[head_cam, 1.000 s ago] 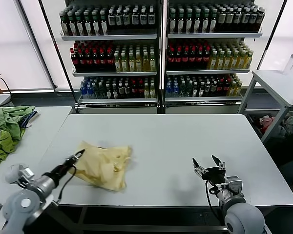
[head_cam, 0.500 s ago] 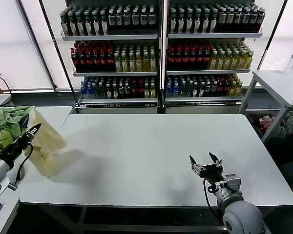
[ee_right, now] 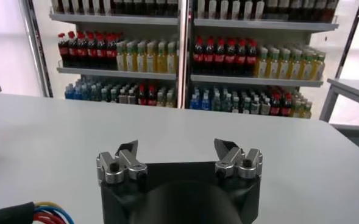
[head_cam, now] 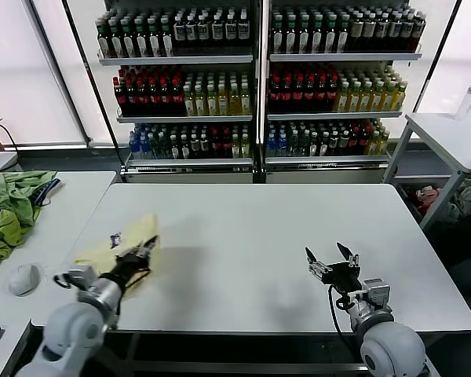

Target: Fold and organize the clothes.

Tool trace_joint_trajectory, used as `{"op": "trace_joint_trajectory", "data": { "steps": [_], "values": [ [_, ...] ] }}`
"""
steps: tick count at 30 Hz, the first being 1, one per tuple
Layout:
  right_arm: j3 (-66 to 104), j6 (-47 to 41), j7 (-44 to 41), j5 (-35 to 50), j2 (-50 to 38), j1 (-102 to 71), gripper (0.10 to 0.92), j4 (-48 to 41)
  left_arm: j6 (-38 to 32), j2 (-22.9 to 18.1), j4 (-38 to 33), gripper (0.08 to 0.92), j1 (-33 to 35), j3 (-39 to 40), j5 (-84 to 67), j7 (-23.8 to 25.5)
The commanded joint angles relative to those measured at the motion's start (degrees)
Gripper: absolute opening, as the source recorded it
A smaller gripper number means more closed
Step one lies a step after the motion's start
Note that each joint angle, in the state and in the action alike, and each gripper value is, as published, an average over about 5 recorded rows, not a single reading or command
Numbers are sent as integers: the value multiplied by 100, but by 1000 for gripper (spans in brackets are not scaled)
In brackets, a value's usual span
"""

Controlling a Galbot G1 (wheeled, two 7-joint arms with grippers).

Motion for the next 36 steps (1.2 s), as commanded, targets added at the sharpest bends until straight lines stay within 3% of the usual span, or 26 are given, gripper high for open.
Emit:
{"op": "trace_joint_trajectory", "data": {
  "steps": [1, 11, 18, 23, 29, 36],
  "values": [
    [62, 6, -3, 3, 7, -22, 823, 6, -270, -553, 564, 132, -1034, 2324, 1774, 197],
    [53, -35, -6, 7, 40, 65, 823, -22, -448, -589, 882, 141, -1338, 2961, 2231, 780],
    [-507, -30, 36, -65, 284, 367, 823, -242, -794, -241, -52, 317, -745, 2365, 1888, 1211],
    [-1326, 14, 184, -147, 691, 926, 823, -712, -1119, -96, -605, 456, -95, 1578, 1664, 784],
    [-2408, 33, 540, 45, 1460, 1864, 823, -1706, -1615, -28, -417, 629, 312, 419, 1536, -55],
    [-2846, 59, 953, 630, 2285, 2538, 823, -2762, -1808, -29, -320, 805, 822, -258, 1437, -302]
  ]
}}
